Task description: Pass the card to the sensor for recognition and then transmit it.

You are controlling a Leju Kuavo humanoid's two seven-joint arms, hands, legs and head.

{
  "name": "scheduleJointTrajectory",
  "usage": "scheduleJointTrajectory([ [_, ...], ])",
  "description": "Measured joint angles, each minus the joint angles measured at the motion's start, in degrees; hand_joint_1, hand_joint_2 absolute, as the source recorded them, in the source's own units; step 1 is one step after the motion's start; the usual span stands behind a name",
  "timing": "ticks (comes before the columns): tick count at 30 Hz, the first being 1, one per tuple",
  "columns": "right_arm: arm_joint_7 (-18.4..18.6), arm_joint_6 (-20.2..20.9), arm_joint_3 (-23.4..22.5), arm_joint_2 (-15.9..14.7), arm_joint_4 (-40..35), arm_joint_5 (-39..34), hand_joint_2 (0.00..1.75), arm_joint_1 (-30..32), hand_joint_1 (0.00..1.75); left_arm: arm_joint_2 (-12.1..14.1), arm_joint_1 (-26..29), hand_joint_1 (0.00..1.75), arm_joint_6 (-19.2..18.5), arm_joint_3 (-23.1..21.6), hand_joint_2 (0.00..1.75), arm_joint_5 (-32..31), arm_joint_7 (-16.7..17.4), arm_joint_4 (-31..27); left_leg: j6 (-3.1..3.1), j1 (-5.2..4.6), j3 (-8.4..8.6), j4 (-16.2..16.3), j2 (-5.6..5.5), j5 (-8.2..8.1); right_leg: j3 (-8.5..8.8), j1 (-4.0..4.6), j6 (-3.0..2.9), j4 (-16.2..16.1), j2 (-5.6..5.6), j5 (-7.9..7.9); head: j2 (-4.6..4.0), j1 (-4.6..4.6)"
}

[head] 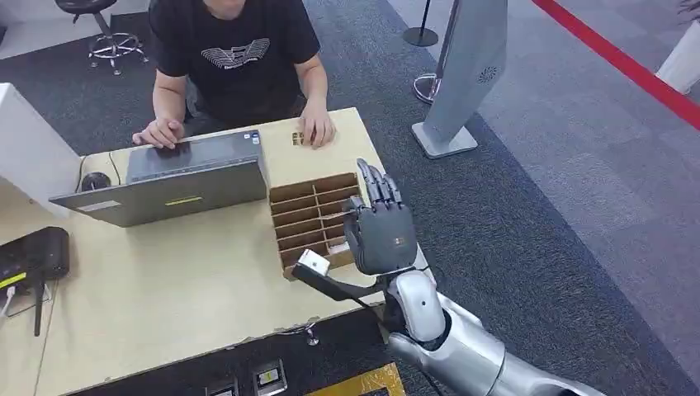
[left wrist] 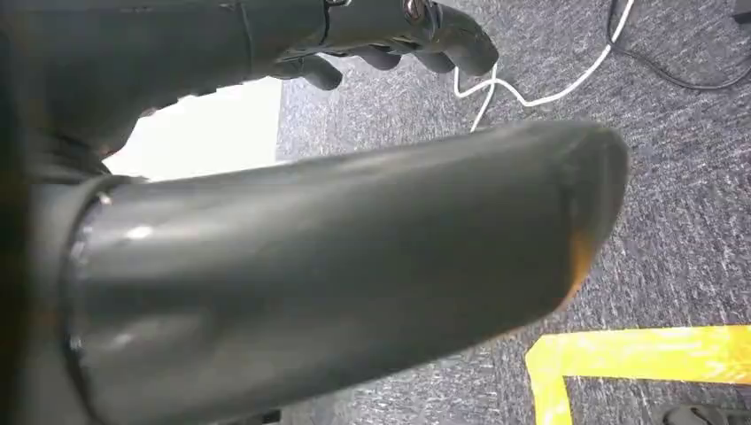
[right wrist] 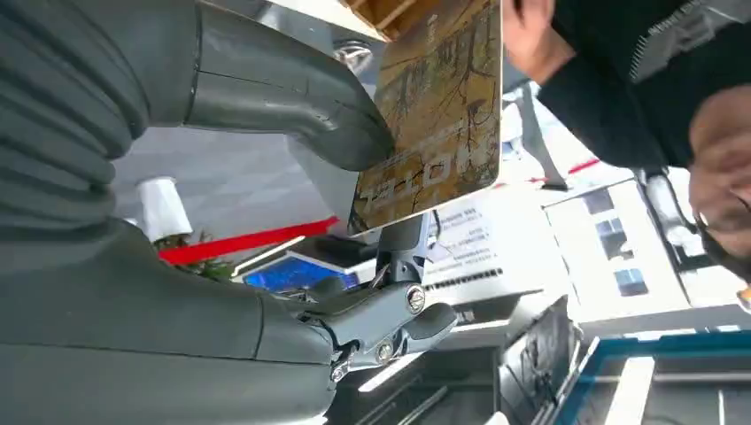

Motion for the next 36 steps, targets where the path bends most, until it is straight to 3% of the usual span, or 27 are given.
scheduleJointTrajectory([
  [13, -3.6, -4.6, 0.3, 1.8, -1.6, -4.3, 1.75, -3.8, 1.75, 0.0, 0.0, 0.00, 0.0, 0.0, 0.00, 0.3, 0.0, 0.0, 0.00, 0.00, -0.05, 0.0, -0.01, 0.00, 0.02, 0.01, 0.00, 0.0, -0.01, 0.00, 0.00, 0.00],
  [18, -5.5, -6.6, 0.9, 4.6, 2.6, -8.2, 1.75, -8.2, 1.75, -0.1, -0.6, 0.00, 0.0, -0.1, 0.00, -0.4, 0.1, 0.0, 0.00, 0.00, -0.04, 0.0, -0.05, 0.01, 0.02, 0.01, 0.00, 0.0, -0.04, 0.00, 0.00, 0.00],
  [26, -5.2, -6.8, 1.0, 8.5, 11.5, -8.9, 1.75, -15.6, 1.75, -0.9, -3.6, 0.00, -0.9, -0.8, 0.00, -2.4, 3.3, 0.0, 0.02, 0.00, -0.04, 0.0, -0.09, 0.03, 0.04, 0.00, 0.00, 0.0, -0.10, 0.01, 0.00, 0.00],
  [36, -6.1, -6.9, 0.6, 11.9, 18.0, -8.8, 1.75, -18.6, 1.75, -1.1, -4.3, 0.00, -0.7, -1.7, 0.00, -2.2, 3.5, 0.0, 0.01, 0.00, -0.06, 0.0, -0.10, 0.02, 0.01, 0.01, -0.01, 0.0, -0.08, 0.00, 0.00, 0.00],
])
